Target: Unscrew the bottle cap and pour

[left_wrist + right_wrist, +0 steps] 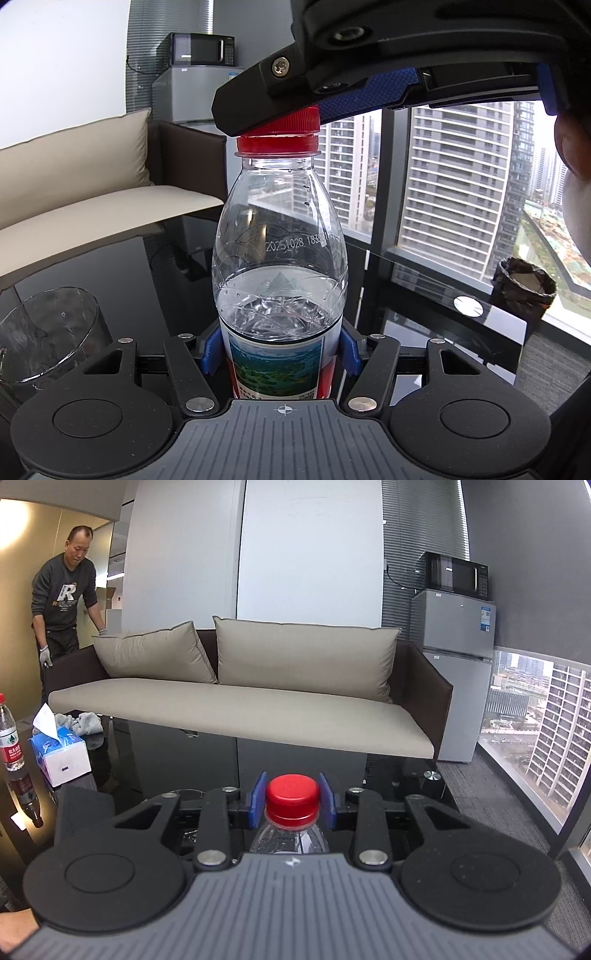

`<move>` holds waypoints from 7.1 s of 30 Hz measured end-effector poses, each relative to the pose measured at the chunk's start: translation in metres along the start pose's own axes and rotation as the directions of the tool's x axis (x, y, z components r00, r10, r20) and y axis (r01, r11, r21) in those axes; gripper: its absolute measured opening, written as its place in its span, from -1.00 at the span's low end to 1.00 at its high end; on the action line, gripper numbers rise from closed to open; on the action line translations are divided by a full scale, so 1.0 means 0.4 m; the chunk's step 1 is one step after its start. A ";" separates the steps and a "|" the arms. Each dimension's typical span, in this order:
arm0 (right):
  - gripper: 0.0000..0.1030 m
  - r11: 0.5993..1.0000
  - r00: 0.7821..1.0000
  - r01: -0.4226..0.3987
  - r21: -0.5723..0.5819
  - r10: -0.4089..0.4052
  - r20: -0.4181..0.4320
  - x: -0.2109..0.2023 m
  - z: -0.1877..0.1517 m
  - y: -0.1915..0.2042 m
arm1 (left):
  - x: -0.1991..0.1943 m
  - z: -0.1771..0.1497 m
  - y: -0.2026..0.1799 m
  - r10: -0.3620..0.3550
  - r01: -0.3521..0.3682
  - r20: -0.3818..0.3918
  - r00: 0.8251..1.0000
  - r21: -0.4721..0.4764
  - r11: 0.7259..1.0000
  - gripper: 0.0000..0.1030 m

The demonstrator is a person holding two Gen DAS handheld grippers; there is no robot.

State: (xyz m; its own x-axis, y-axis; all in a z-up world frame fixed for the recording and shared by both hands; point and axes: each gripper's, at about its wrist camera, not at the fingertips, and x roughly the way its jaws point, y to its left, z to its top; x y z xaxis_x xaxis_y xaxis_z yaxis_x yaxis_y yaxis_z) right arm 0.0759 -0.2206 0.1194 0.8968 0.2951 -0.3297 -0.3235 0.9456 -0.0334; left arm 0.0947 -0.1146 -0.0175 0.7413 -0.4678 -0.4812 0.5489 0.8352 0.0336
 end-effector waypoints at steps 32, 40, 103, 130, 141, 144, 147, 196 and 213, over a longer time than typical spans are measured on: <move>-0.07 0.990 0.987 -0.143 -0.014 0.144 0.068 0.012 -0.017 -0.066 | 0.001 -0.004 0.000 0.010 -0.010 -0.004 1.000 -0.014 1.000 0.10; -0.15 0.993 0.991 -0.113 -0.032 0.115 0.063 0.020 -0.011 -0.040 | 0.003 0.000 -0.002 0.005 -0.005 -0.012 1.000 -0.013 1.000 0.10; -0.36 0.968 0.973 -0.226 -0.112 0.230 0.025 0.031 -0.025 -0.098 | 0.000 -0.004 0.015 -0.026 0.026 0.007 1.000 -0.006 1.000 0.10; -0.36 0.990 0.991 -0.127 -0.068 0.130 0.037 0.022 -0.016 -0.055 | -0.002 -0.003 0.019 -0.026 0.026 0.004 1.000 0.000 1.000 0.09; -0.37 0.956 0.962 -0.261 -0.130 0.268 0.041 0.032 -0.021 -0.114 | 0.003 -0.003 0.022 -0.040 0.040 0.010 0.999 0.011 0.999 0.10; -0.36 0.967 0.970 -0.235 -0.101 0.240 0.042 0.026 -0.016 -0.109 | 0.004 -0.001 0.024 -0.042 0.042 0.009 0.999 0.008 0.999 0.10; -0.37 0.982 0.983 -0.181 -0.049 0.183 0.034 0.026 -0.013 -0.096 | 0.004 0.000 0.021 -0.041 0.041 0.009 0.999 0.014 0.999 0.10; -0.36 1.000 1.000 0.000 -0.003 0.000 -0.026 0.018 -0.014 -0.060 | 0.016 0.002 0.016 -0.064 0.063 0.014 0.998 0.042 0.997 0.10; -0.35 0.995 0.996 0.083 0.060 -0.081 -0.039 -0.006 -0.003 -0.078 | 0.036 0.005 -0.004 -0.092 0.090 0.026 0.995 0.063 0.994 0.09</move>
State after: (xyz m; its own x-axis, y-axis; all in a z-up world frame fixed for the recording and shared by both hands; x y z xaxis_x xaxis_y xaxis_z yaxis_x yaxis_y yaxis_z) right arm 0.0836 -0.2511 0.1202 0.9075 0.2119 -0.3627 -0.2290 0.9734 -0.0043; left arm 0.1054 -0.1233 -0.0227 0.6977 -0.5498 -0.4593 0.6367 0.7698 0.0456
